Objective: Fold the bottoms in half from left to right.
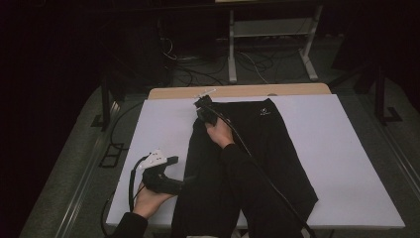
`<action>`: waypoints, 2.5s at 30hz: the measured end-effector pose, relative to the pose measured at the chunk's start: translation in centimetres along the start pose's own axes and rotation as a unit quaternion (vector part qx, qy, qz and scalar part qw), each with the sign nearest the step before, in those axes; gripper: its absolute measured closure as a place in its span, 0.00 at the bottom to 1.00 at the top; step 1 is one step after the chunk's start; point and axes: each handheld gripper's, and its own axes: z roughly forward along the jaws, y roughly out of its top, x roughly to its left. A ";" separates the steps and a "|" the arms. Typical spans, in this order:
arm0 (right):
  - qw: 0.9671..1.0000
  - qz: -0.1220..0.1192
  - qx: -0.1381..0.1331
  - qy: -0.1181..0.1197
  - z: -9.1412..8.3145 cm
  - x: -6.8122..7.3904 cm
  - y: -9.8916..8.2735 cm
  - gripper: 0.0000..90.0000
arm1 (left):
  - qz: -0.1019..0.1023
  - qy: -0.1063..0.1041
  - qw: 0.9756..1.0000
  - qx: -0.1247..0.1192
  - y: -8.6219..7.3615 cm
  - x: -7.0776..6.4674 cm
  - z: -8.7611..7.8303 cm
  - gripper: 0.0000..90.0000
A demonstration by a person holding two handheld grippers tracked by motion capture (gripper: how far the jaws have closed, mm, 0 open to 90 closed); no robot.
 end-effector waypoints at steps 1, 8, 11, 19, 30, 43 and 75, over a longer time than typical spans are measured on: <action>1.000 0.000 -0.002 0.000 -0.1 0.0 0.0 0.97 | -0.004 -0.002 1.000 0.000 -0.1 -0.1 -0.1 0.00; 1.000 0.005 -0.014 0.003 -1.0 0.0 0.3 0.97 | -0.004 -0.004 1.000 0.005 -0.4 -0.5 -0.9 0.00; 1.000 0.002 -0.016 0.005 -1.2 0.2 0.4 0.97 | -0.006 -0.004 1.000 0.009 -0.6 -0.6 -1.3 0.00; 1.000 0.006 -0.020 0.007 -1.5 0.2 0.4 0.97 | -0.012 -0.003 1.000 0.015 -1.2 -0.6 -2.1 0.00; 1.000 0.008 -0.021 0.009 -1.9 0.0 0.0 0.97 | -0.006 -0.017 0.999 0.043 -1.9 -0.7 -2.7 0.00; 0.999 0.009 -0.030 0.009 -2.4 -0.2 -0.1 0.97 | -0.003 -0.052 0.994 0.101 -2.9 -0.6 -3.0 0.00; 0.999 0.010 -0.029 0.012 -2.6 -0.6 -0.4 0.97 | -0.002 -0.151 0.970 0.193 -4.4 -0.7 -2.6 0.53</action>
